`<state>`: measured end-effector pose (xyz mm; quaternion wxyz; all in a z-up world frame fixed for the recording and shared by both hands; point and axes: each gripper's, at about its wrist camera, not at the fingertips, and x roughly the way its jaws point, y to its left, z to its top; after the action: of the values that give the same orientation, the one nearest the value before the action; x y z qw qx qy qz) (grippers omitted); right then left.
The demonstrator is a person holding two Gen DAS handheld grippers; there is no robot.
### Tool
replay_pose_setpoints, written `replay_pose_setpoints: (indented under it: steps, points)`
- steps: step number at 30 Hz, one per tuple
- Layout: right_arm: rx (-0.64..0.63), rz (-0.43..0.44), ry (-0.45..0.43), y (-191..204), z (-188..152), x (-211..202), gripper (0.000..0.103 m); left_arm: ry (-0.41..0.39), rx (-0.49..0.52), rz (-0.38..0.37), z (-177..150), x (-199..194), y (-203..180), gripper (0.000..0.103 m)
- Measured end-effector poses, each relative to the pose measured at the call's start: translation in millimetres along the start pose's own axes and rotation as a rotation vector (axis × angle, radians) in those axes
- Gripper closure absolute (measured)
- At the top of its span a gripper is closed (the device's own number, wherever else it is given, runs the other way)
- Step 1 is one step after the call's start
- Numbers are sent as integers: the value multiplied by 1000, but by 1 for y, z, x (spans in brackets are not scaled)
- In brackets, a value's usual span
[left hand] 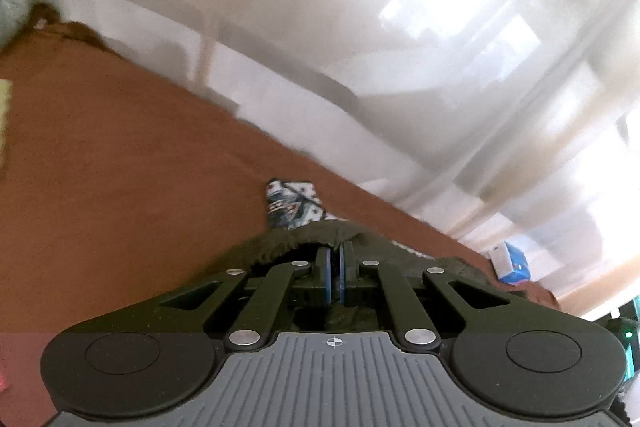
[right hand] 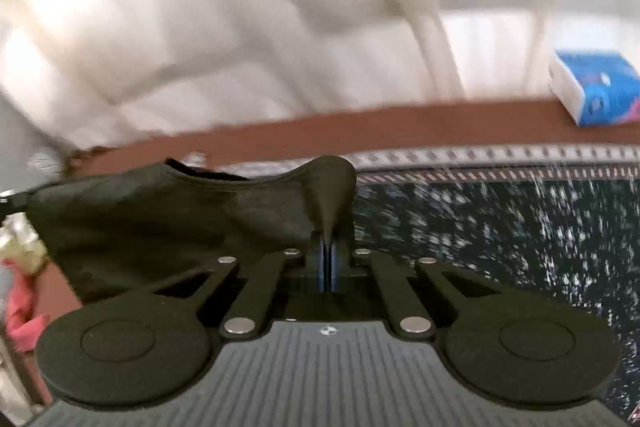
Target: Fold clothes
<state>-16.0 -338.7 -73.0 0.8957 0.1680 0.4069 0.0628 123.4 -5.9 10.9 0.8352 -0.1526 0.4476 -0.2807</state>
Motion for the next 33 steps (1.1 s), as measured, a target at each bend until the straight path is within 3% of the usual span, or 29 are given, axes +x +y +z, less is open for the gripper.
replay_pose_setpoints:
  steps: [4,8,11,15,16,18,20,22,27,28,30,31,32,33]
  points:
    - [-42,116,0,23,-16,-52,100,17,23,120,-34,-49,4,103]
    - [-82,206,88,41,-52,-78,100,72,0,236,-82,-72,23,103]
    - [-103,234,195,54,-91,-70,100,138,-18,312,-125,-65,41,103]
    - [-122,241,317,58,-137,-47,99,229,7,351,-166,-51,54,102]
    - [-130,238,331,58,-145,-43,99,242,31,366,-175,-50,52,81]
    - [-146,233,360,58,-160,-35,99,282,71,388,-185,-47,44,73]
    - [-162,227,389,58,-175,-28,99,268,117,367,-186,-57,23,62]
    - [-167,237,384,56,-178,-28,97,254,163,345,-188,-68,2,40]
    - [-209,257,340,53,-171,-32,93,217,278,288,-191,-92,-50,37]
    - [-217,259,332,51,-169,-33,89,205,312,257,-192,-93,-65,34]
    - [-233,252,295,47,-164,-41,69,179,384,188,-199,-90,-98,28]
    - [-241,248,274,45,-162,-46,53,176,414,149,-205,-84,-110,26]
    - [-244,240,250,42,-160,-53,47,193,445,101,-211,-72,-125,26]
    - [-243,230,224,38,-158,-61,47,211,475,53,-216,-60,-139,26]
